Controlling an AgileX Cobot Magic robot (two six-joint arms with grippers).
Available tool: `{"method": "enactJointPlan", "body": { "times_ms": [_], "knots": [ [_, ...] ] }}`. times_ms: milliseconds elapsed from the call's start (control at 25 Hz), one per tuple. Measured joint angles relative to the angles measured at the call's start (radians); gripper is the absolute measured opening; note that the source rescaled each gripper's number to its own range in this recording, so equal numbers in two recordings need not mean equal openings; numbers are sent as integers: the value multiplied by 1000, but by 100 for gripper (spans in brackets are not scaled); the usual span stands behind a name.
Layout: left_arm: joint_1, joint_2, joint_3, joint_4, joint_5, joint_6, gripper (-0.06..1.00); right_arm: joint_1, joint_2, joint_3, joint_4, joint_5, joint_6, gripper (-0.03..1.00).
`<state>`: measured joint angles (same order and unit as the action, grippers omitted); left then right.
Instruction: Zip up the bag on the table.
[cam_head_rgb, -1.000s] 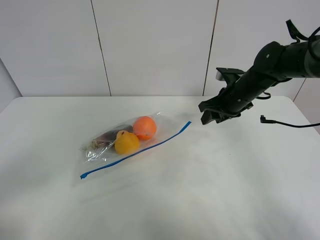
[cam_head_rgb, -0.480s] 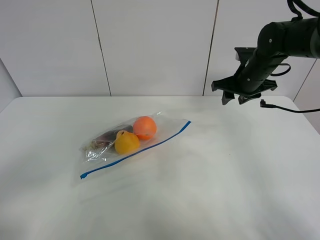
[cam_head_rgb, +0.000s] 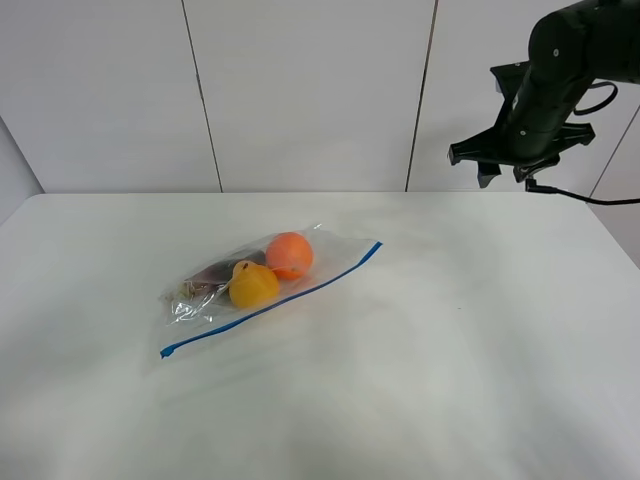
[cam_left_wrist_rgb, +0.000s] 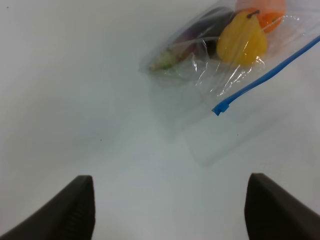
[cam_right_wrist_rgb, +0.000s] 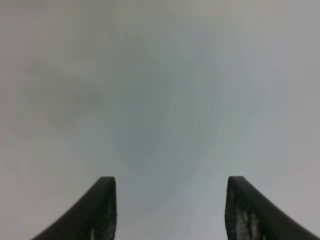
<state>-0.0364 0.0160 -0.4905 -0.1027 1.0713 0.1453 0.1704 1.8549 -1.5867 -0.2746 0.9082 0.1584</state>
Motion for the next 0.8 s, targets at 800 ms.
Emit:
{"method": "enactJointPlan", "body": {
  "times_ms": [800],
  "knots": [
    [0, 0, 0, 0, -1, 0, 97, -269, -440, -2, 438, 102, -252, 57]
  ]
}}
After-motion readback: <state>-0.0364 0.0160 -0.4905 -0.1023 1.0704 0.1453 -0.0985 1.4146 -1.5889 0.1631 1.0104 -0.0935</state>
